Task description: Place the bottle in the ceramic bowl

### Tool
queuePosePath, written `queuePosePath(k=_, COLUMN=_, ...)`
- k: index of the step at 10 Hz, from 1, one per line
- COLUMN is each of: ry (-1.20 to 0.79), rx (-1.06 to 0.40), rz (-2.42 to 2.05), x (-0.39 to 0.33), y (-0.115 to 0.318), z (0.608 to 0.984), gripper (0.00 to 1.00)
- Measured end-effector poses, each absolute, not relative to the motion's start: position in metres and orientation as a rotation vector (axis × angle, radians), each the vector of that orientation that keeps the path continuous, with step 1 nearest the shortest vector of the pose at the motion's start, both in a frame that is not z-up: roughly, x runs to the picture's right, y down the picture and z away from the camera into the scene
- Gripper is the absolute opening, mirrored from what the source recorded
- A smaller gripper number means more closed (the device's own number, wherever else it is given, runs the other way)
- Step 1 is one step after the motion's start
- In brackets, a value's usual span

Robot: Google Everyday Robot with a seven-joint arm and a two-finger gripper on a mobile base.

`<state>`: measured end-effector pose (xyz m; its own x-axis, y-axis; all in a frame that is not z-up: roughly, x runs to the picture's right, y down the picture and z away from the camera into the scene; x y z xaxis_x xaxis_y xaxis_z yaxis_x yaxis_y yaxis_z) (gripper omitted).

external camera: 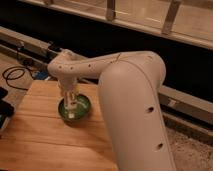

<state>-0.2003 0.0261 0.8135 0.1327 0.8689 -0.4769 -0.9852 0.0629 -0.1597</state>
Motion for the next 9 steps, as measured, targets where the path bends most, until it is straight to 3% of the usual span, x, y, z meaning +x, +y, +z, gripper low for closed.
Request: queuePosePath(k=9, ry=0.283, rx=-0.501, rz=1.428, x=-0.2007, y=0.0260, z=0.8135, gripper=0.80)
